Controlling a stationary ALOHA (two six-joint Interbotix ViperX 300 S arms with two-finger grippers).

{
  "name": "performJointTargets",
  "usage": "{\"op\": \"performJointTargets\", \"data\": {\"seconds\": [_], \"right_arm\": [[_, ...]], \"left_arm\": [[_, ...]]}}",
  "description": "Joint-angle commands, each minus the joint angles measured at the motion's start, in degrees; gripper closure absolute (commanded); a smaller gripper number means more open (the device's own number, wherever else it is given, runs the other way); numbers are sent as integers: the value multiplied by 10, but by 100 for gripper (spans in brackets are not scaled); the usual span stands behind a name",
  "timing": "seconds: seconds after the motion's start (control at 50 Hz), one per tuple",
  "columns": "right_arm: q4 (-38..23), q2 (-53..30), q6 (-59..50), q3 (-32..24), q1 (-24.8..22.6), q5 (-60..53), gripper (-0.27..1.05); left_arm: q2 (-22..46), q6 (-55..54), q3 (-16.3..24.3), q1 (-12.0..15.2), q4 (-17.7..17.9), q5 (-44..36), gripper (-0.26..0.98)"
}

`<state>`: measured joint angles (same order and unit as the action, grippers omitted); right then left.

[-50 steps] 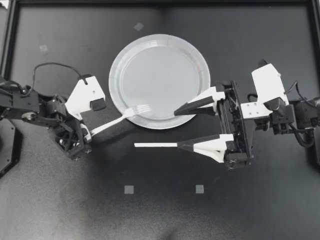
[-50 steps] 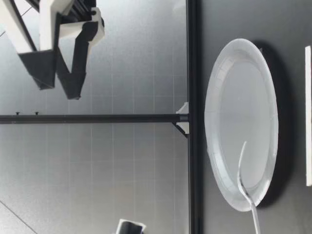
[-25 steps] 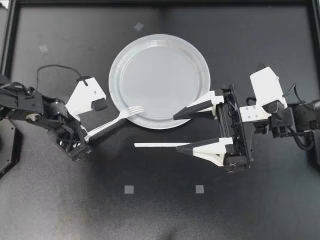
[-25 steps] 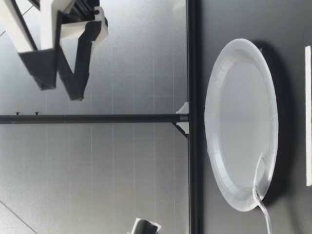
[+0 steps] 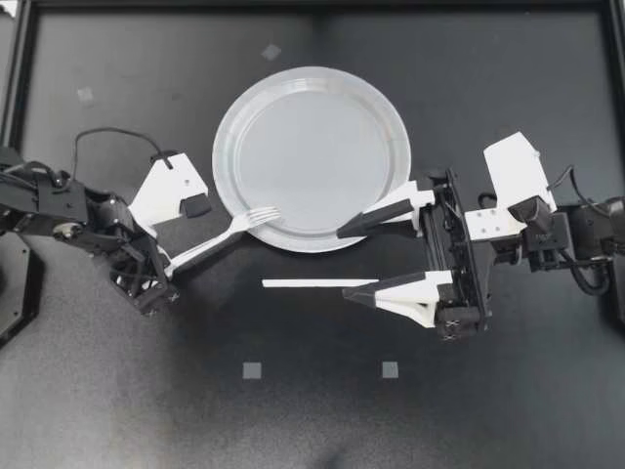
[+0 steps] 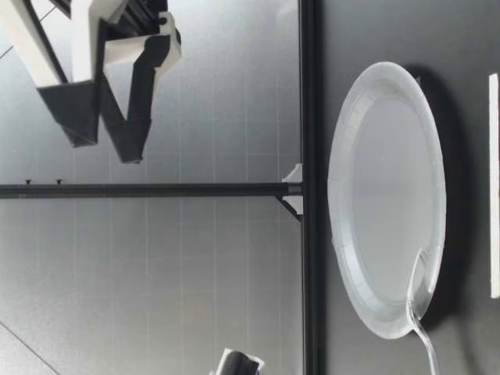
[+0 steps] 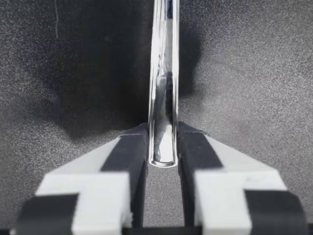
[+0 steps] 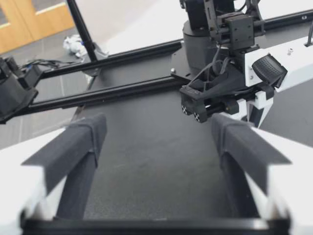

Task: Pick up the fork and place it on the plate.

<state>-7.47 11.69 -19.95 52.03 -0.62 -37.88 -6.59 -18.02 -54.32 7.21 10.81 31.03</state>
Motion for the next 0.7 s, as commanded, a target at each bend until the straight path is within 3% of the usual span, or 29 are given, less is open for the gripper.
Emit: {"op": "performJointTargets", "data": {"seconds": [0.0,0.34,0.68], "right_arm": [[1,4,-1,-6,-3,-6,-2],[1,1,-3,-5,-4,-6,-2],[1,0,-8,-6,-4,-6,-2]], "left_arm": [[-7,2,11,2,-1,-1,60],[-8,4,15,2,-1,0,16],[-41,35,42,2,-15,12,15]]}}
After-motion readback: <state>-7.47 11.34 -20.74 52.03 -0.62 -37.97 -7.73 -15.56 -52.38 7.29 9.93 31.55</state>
